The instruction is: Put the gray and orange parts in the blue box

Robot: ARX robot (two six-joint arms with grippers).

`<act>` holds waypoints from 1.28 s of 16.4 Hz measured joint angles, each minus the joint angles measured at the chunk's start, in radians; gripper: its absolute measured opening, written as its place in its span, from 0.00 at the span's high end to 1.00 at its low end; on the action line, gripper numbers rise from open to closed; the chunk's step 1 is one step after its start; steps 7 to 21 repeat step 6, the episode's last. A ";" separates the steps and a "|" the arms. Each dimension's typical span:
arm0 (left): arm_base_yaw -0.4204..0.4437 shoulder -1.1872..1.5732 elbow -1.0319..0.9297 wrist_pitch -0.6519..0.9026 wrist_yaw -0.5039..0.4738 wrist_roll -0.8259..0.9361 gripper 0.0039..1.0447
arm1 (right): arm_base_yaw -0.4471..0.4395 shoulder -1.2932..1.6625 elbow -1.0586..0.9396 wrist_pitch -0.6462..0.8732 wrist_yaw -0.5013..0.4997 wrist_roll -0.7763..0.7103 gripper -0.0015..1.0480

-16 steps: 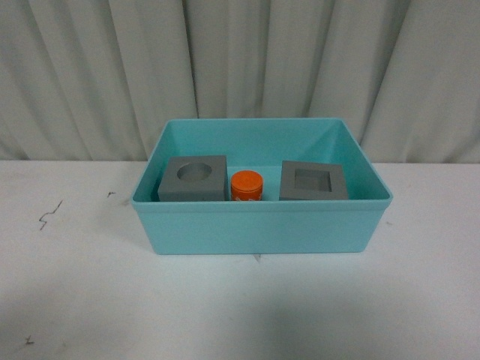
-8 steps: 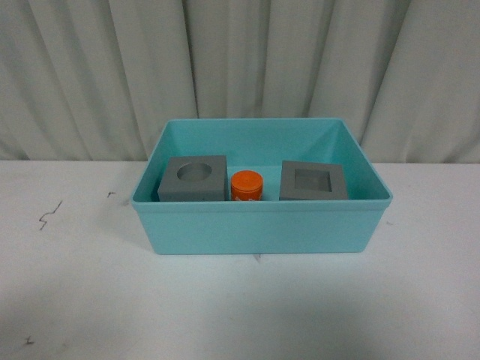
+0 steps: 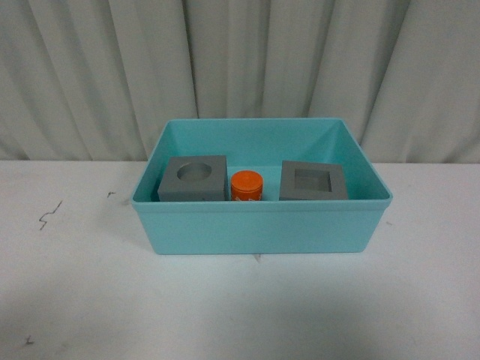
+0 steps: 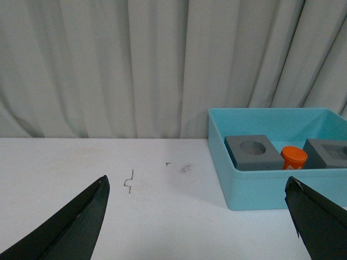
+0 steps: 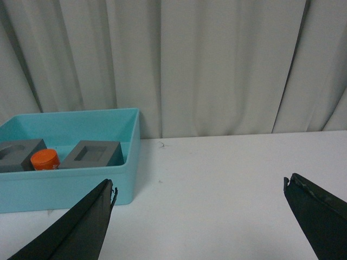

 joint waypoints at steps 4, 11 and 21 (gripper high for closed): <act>0.000 0.000 0.000 0.000 0.000 0.000 0.06 | 0.000 0.000 0.000 0.000 0.000 0.000 0.06; 0.000 0.000 0.000 0.000 0.000 0.000 0.06 | 0.000 0.000 0.000 0.000 0.000 0.000 0.06; 0.000 0.000 0.000 0.000 0.000 0.000 0.06 | 0.000 0.000 0.000 0.000 0.000 0.000 0.06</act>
